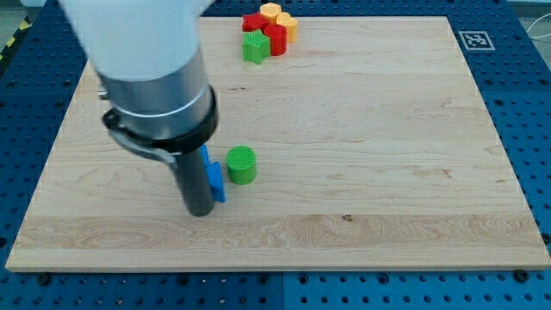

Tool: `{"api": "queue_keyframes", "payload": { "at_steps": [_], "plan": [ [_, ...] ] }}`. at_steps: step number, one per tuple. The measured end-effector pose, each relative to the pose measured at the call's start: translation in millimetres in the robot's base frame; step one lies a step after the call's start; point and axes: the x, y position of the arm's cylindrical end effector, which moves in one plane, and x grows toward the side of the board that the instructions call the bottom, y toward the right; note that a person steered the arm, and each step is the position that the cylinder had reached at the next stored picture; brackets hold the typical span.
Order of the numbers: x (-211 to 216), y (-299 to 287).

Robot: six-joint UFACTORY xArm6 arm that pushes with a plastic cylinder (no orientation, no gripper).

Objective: Slide the blue triangle slightly up and right

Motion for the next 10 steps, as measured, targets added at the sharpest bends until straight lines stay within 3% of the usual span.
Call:
{"api": "queue_keyframes", "payload": {
  "at_steps": [5,10],
  "plan": [
    [-89.0,23.5],
    [-158.3,-9.7]
  ]
}}
